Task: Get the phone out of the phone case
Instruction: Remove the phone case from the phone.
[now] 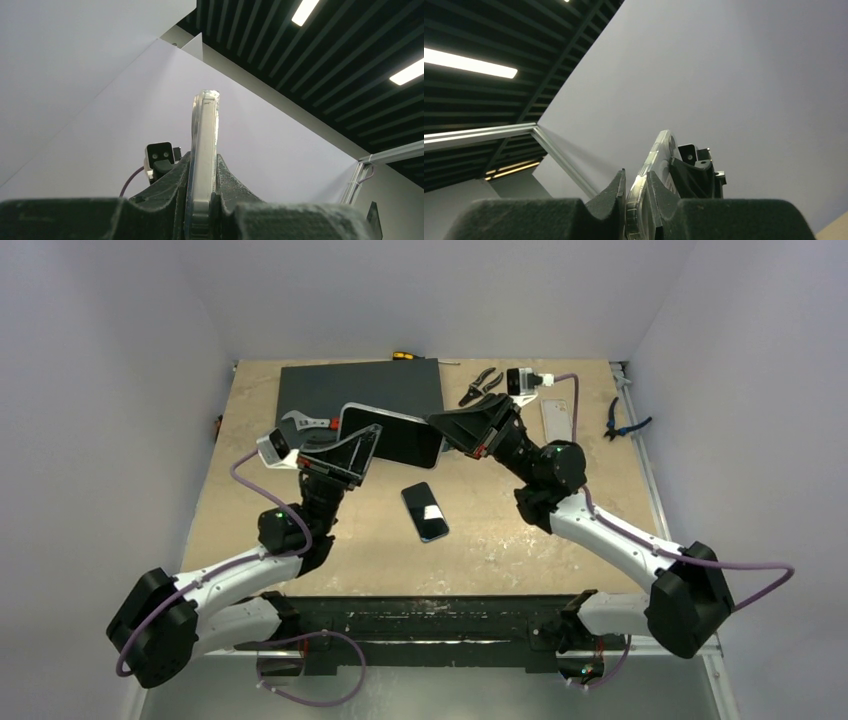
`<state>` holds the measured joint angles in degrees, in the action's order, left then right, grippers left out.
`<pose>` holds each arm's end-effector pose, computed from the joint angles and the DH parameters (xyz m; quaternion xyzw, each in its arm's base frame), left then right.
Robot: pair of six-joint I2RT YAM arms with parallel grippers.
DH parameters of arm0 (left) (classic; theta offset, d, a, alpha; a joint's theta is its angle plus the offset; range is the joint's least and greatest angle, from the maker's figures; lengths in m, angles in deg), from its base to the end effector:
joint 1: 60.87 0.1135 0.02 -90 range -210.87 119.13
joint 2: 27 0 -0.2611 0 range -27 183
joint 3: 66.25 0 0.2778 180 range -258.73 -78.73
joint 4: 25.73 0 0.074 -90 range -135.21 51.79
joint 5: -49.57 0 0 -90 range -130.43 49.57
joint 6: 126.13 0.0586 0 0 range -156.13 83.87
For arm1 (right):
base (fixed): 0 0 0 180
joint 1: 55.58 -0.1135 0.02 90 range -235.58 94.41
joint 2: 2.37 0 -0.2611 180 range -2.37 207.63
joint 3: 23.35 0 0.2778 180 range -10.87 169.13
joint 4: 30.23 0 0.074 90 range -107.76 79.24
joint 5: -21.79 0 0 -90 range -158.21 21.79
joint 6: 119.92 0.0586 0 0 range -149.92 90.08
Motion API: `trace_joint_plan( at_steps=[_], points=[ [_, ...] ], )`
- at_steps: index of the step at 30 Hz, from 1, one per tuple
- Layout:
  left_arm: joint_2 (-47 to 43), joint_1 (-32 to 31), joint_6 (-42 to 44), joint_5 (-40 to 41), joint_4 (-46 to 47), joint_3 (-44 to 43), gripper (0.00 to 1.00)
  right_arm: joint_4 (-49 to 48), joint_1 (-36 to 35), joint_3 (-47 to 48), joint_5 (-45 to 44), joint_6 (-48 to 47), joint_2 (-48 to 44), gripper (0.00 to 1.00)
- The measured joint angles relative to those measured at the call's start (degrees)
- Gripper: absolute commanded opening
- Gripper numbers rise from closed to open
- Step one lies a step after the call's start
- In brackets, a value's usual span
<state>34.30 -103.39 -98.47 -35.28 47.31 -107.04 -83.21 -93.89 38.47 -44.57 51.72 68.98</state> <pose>0.1770 -0.1552 0.3502 -0.0971 0.3088 -0.7411 0.5883 0.2233 0.2064 0.4027 -0.0321 0.4289 0.8190 0.3798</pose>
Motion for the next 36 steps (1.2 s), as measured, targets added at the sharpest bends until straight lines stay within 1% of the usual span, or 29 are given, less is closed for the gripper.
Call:
trace_joint_plan(
  at_steps=[3,8,20,28,35,36],
  points=[
    [1.70,0.00,-0.04,0.48,1.42,0.00,0.00,-3.91,0.42,0.00,-0.02,2.86,2.01,0.12],
    [4.55,0.00,-1.49,1.03,2.58,-0.39,0.00,-6.69,1.16,0.04,-0.07,5.31,3.52,0.07],
    [12.41,0.90,-9.42,4.28,2.84,-5.66,0.00,-7.43,2.78,4.61,-3.32,10.16,8.00,0.03],
    [17.94,1.44,-17.07,5.60,2.93,-10.05,0.00,-7.23,3.45,7.39,-6.62,10.93,9.33,0.01],
    [23.74,1.70,-25.99,7.23,3.02,-12.87,0.00,-6.80,4.07,7.98,-10.29,11.08,10.10,0.00],
    [24.55,1.70,-28.26,7.37,3.02,-13.00,0.00,-6.75,4.07,7.98,-10.69,11.23,10.10,0.00]
  ],
)
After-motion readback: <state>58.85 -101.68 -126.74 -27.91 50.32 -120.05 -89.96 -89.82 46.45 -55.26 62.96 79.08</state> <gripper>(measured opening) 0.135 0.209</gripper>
